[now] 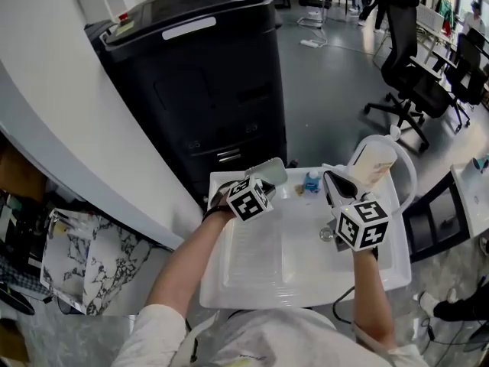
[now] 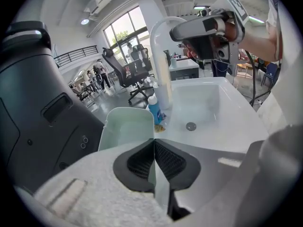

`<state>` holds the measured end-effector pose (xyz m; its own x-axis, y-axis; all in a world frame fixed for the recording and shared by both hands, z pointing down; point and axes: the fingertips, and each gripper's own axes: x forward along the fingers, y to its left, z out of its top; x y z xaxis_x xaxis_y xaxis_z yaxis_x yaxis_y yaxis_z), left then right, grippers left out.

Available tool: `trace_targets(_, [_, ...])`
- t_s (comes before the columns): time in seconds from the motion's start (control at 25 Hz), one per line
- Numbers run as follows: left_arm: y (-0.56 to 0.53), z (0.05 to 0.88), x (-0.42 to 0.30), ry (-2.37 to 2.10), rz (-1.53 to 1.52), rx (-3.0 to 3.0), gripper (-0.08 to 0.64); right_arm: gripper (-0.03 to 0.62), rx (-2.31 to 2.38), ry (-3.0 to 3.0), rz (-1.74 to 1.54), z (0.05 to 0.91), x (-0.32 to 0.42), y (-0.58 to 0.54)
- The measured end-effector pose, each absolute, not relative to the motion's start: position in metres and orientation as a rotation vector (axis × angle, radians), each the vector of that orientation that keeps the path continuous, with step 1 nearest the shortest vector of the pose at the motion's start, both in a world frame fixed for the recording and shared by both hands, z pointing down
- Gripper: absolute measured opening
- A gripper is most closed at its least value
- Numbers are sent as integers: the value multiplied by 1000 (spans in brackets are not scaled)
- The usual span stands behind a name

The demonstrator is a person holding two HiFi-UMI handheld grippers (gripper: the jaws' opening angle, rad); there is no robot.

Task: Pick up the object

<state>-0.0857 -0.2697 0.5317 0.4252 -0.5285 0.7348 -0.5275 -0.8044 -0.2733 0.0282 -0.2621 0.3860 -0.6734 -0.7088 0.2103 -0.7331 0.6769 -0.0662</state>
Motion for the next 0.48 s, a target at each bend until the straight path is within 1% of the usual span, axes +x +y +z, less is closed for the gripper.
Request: trace_targets(0.48, [-273,484,-114,1301,-1143,-2651,9,3,1091,-2767,201,381,12,-265])
